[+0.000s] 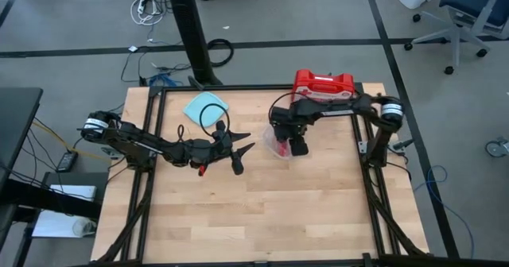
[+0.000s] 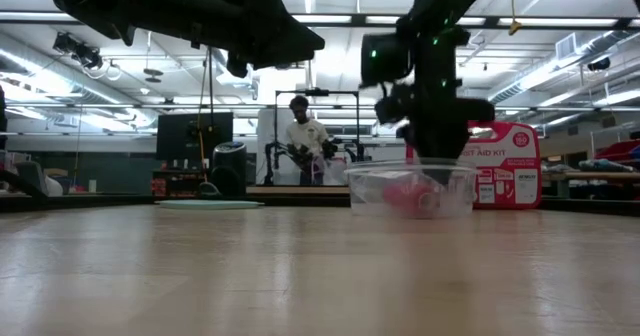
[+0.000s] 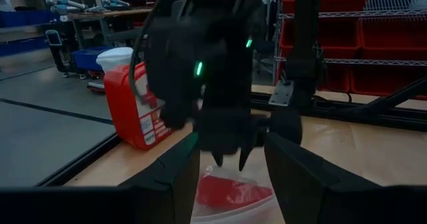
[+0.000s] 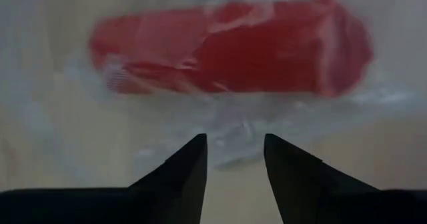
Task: Roll bandage
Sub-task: Put the transparent zip bag with the red bandage into the transparent ood container, then close the transparent food container lid
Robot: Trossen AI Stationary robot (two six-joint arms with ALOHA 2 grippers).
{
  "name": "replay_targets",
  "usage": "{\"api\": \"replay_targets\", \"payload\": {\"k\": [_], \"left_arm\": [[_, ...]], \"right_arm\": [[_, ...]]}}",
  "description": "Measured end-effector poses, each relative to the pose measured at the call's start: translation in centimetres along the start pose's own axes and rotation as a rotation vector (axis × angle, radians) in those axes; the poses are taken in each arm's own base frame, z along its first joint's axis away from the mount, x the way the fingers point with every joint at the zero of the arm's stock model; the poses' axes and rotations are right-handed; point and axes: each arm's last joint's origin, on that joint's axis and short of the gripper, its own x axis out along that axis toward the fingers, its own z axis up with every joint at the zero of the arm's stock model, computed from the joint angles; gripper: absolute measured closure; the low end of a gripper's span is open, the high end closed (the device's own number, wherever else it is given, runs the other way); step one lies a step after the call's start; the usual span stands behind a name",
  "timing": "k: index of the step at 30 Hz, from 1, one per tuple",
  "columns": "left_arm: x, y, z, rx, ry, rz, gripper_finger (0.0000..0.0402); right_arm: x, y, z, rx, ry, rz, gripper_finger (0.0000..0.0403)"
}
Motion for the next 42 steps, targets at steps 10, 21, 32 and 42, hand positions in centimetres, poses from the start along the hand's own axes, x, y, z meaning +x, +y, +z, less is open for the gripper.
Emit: {"api": "replay_targets", "payload": {"k": [10,21,32,42], "left_arm": [[0.0,0.0,0.0,-0.001,0.001,0.000,0.0229],[-1.6,2.5,1.8,-0.040,0.197,0.078,0.0229],[-7.4,7.6,4.2,0.028,0.350,0.320,0.0229],[-8.4,12.6,2.8,-0.108,0.568,0.412,0.0241]], "right_arm": [[-6.3,1.6,-1.6,0.063,-0.172,-0.112,0.0254],[-9.6,6.1,0.1,0.163,-0.463,-0.129,0.0254],[-8.8,8.4,5.3,0.189,-1.015,-0.113,0.0254],[-5.3,7.2,8.2,0.243,-0.960,-0.069,0.0254]]}}
